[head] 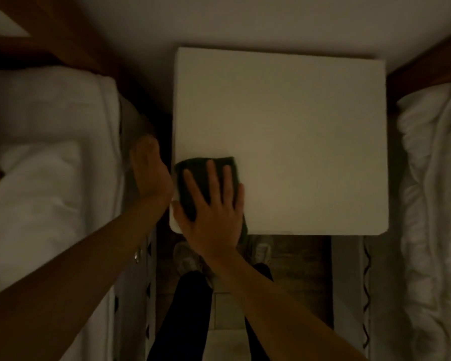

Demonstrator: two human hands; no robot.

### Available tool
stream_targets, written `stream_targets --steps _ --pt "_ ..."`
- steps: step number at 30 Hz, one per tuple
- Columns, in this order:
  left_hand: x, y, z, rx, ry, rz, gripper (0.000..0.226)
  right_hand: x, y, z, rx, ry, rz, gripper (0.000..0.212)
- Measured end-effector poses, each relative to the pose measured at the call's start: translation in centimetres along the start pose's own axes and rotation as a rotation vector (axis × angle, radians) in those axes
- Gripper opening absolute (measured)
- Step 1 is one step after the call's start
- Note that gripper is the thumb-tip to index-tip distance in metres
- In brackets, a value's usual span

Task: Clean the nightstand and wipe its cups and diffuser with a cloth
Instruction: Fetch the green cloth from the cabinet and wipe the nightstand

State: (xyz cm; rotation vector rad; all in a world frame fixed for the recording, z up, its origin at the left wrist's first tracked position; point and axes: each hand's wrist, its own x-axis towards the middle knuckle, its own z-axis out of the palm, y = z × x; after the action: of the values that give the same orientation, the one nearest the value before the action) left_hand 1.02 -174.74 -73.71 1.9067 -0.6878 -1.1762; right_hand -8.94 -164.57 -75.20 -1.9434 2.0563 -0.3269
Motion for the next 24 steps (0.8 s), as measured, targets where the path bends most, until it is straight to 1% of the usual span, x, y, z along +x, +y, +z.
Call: stream_targets --steps 1,2,3,5,6,8,10,11,12,13,15,18,21,22,24 --pt "-0.4 -1.1 -1.9 -0.110 -0.003 -0.206 0.048 -0.6 -1.4 0.5 0.026 -0.027 -0.125 0.061" --pt "-1.1 -2.3 -3.1 -0.213 -0.061 -0.371 0.054 -1.2 -1.9 1.0 0.033 -0.046 -0.248 0.055" --pt "-2.1 -3.5 -4.3 -0.277 -0.127 -0.480 0.055 -1.7 -2.1 1.3 0.023 -0.071 -0.373 0.048" --pt "-4.4 -5.7 -6.6 -0.364 -0.207 -0.635 0.049 -2.7 -2.0 1.6 -0.054 -0.097 -0.615 0.031" --pt "-5.5 -6.7 -7.5 -0.385 -0.232 -0.710 0.046 -3.1 -1.8 1.5 -0.101 -0.119 -0.705 0.025" --pt "-7.8 -8.3 -9.1 -0.456 -0.288 -0.840 0.043 -4.2 -1.8 0.9 -0.151 -0.248 -0.816 0.020" --pt "-9.8 -9.2 -9.7 -0.455 -0.313 -0.943 0.037 -5.9 -1.2 0.1 -0.162 -0.395 -0.848 0.023" --pt "-10.9 -9.4 -9.9 -0.415 -0.329 -0.986 0.033 -6.6 -0.6 -0.6 -0.153 -0.468 -0.830 0.026" --pt "-11.8 -9.4 -10.0 -0.353 -0.341 -1.009 0.030 -7.3 0.3 -1.3 -0.139 -0.506 -0.794 0.029" --pt "-12.9 -9.1 -10.2 -0.283 -0.354 -1.012 0.028 -7.7 1.3 -2.5 -0.080 -0.543 -0.723 0.033" --pt "-13.9 -8.5 -10.2 -0.141 -0.396 -0.987 0.029 -8.6 3.4 -4.1 0.069 -0.576 -0.499 0.040" --pt "-14.8 -5.4 -10.4 0.025 -0.489 -0.928 0.026 -10.1 5.4 -8.1 0.160 -0.542 -0.143 0.050" --pt "-14.8 -2.1 -10.1 0.163 -0.543 -0.863 0.021 -11.0 7.5 -11.7 0.210 -0.544 0.072 0.057" --pt "-14.6 -1.4 -10.2 0.177 -0.536 -0.838 0.020 -10.9 8.0 -12.5 0.268 -0.512 0.129 0.057" --pt "-14.0 0.1 -9.6 0.166 -0.494 -0.754 0.020 -10.0 8.7 -14.2 0.429 -0.347 0.264 0.056"
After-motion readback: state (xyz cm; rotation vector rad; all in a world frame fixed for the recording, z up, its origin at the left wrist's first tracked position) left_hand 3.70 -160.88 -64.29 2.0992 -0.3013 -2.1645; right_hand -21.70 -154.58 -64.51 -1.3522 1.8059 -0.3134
